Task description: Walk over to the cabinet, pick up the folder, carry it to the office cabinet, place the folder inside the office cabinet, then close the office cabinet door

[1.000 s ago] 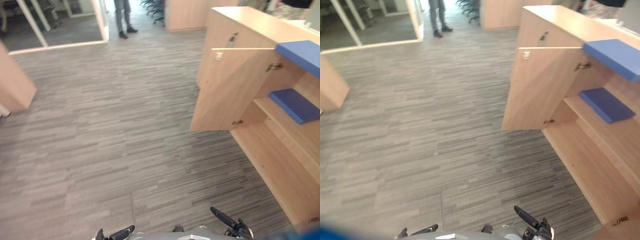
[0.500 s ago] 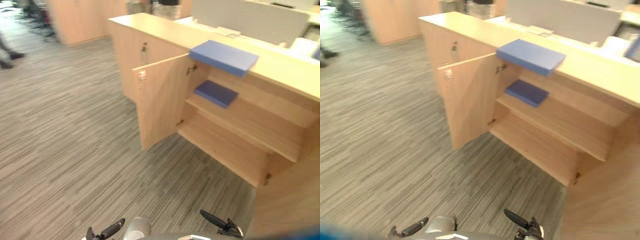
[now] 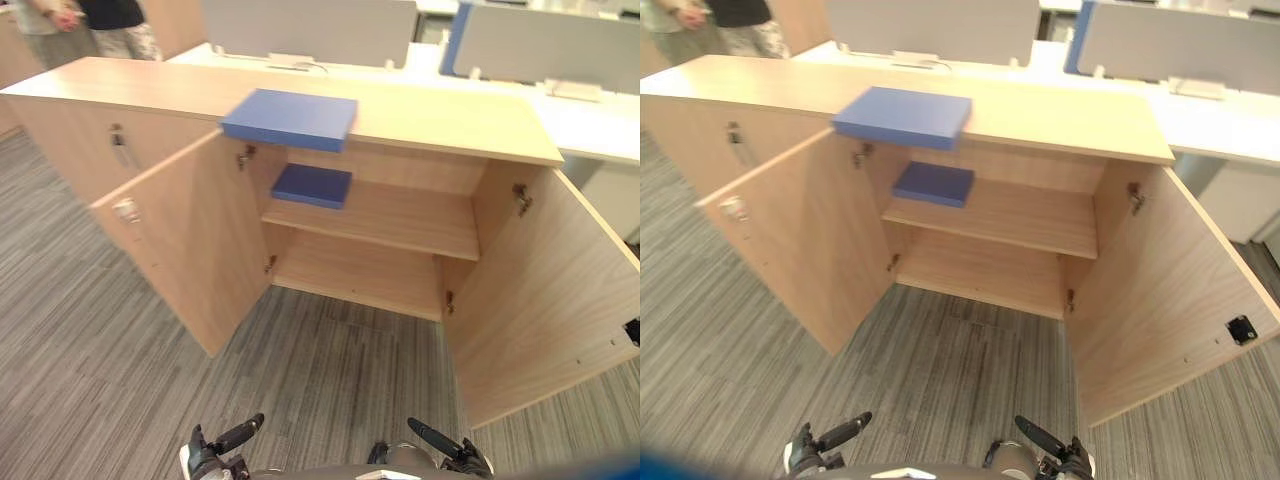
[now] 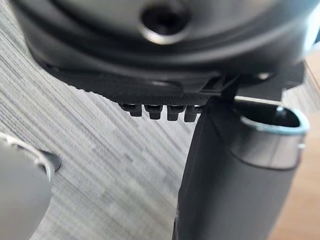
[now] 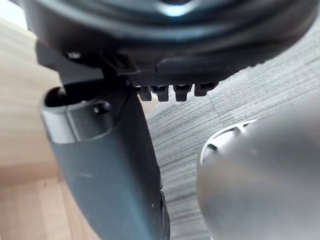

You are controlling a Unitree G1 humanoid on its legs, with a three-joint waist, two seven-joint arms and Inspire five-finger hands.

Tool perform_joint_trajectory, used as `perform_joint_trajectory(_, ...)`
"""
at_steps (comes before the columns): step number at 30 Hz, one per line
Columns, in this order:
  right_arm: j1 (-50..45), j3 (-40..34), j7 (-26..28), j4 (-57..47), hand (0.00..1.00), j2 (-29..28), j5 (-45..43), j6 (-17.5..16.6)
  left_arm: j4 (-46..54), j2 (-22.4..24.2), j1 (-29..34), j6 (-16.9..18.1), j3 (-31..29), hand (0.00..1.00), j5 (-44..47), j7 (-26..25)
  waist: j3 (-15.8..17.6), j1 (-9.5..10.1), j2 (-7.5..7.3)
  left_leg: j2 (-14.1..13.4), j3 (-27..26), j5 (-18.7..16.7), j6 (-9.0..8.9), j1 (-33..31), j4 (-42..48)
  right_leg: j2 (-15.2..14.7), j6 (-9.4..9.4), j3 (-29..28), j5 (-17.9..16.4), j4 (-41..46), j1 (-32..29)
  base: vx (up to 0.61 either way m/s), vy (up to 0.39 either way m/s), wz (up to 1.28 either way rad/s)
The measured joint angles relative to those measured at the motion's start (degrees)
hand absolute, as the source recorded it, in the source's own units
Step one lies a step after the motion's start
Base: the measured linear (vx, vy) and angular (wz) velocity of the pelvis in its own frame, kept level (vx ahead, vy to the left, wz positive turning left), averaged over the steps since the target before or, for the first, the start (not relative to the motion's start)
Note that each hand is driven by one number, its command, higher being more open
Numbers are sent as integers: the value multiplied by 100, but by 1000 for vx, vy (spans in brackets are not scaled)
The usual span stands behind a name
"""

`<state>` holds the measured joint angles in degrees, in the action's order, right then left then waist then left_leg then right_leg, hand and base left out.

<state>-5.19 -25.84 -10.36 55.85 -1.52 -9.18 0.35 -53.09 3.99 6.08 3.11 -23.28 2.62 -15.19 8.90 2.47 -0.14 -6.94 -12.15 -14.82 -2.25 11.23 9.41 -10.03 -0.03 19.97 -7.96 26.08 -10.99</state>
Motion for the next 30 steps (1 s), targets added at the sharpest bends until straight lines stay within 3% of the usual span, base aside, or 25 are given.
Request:
perform_joint_trajectory(3, 26, -41, -25, 46, 100, 3, -1, -45, -76, 53, -53, 2, 69, 100, -79, 75, -26, -4, 87, -199, 189, 229, -233, 292, -285, 226, -151, 91, -538, 347, 14, 372, -245, -7)
perform_joint_trajectory(4, 27, -41, -25, 75, 100, -6, -1, -47, -106, 56, -52, 0, 15, 100, -98, 76, -50, -4, 102, -271, 206, 233, -237, 310, -227, 283, -163, 143, -621, 341, 85, 381, -326, 24)
perform_joint_trajectory(6, 14, -29, -17, 128, 100, -38, -1, -40, -109, 71, -46, -11, -225, 100, -99, 78, -55, -32, 86, -543, 361, 178, -318, 122, 525, 474, -192, 350, -757, 80, 484, 354, -312, 41)
perform_joint_trajectory(7, -21, 13, -14, 130, 100, -38, 6, -28, -100, 87, -39, -13, -445, 100, -96, 89, -46, -40, 83, -764, 653, 154, -352, -441, 1836, 659, -216, 460, -763, -223, 809, 320, -280, 30)
perform_joint_trajectory(8, -55, 9, -11, 127, 100, 2, 7, -19, -51, 104, -21, -54, -679, 100, -15, 134, -27, 41, 153, -963, 1025, 293, -211, -1163, 3466, 902, -286, 478, -767, -455, 1095, 298, -249, 10)
perform_joint_trajectory(10, -35, 92, -4, 177, 100, 112, 5, -10, 8, 104, 121, -80, -834, 100, 13, 123, 4, 74, 288, -1098, 1296, 270, -211, -1908, 5246, 1207, -360, 349, -838, -647, 1457, 241, -80, -37)
perform_joint_trajectory(12, 15, 269, -32, 280, 100, 133, -2, 37, 45, 59, 361, -118, -849, 100, 21, 129, 20, 132, 205, -1006, 1166, 160, -191, -2452, 5768, 1298, -372, 110, -880, -892, 1807, 369, 6, -62)
perform_joint_trajectory(14, 20, 341, -57, 359, 100, 112, -2, 85, 186, 71, 419, -108, -855, 100, 105, 110, 72, 281, 84, -871, 1035, -37, -182, -2761, 5366, 1246, -345, -112, -869, -1097, 2035, 357, 56, -63)
perform_joint_trajectory(17, 110, 455, -109, 371, 100, 23, -4, 104, 258, 50, 433, -111, -857, 100, 130, 46, 149, 349, -96, -521, 780, -113, -171, -2761, 3358, 936, -188, -359, -840, -1295, 2371, 363, 158, -48)
perform_joint_trajectory(19, 121, 454, -114, 347, 100, 10, -3, 80, 292, 78, 435, -108, -855, 100, 131, 8, 143, 343, -105, -317, 788, 362, -42, -2715, 2002, 751, 20, -425, -849, -1355, 2518, 380, 257, -33)
perform_joint_trajectory(20, 80, 456, -115, 345, 100, 63, 0, 79, 247, 100, 497, -104, -832, 100, 133, -37, 63, 356, 34, -284, 792, 1337, 71, -2653, 1425, 729, 214, -439, -874, -1390, 2637, 392, 285, -15)
perform_joint_trajectory(21, 76, 459, -115, 385, 100, -59, 3, 84, 187, -6, 499, -113, -864, 100, 164, -50, -13, 349, -156, -85, 729, 1297, -22, -2584, 1456, 477, 376, -455, -915, -1394, 2732, 385, 267, -5)
perform_joint_trajectory(24, 76, 470, -45, 407, 100, -257, 13, 106, 174, -130, 488, -60, -864, 100, 169, -74, -245, 377, -439, 300, 399, 1219, 112, -2214, 998, -34, 675, -529, -601, -1207, 2643, 332, 227, -17)
perform_joint_trajectory(28, 64, 363, 40, 339, 100, -230, 82, 107, -94, -156, 513, -62, -809, 100, 188, 7, -403, 380, -267, 758, 102, 1343, 359, -1318, 47, -582, 679, -898, -246, -194, 2376, 244, 249, -26)
perform_joint_trajectory(30, 95, 200, 118, 335, 100, -72, 264, 147, -148, -200, 498, -65, -574, 100, 198, 204, -381, 342, -164, 1058, 94, 1316, 462, -953, -305, -1016, 442, -1075, 21, 1377, 1723, 155, 193, 4)
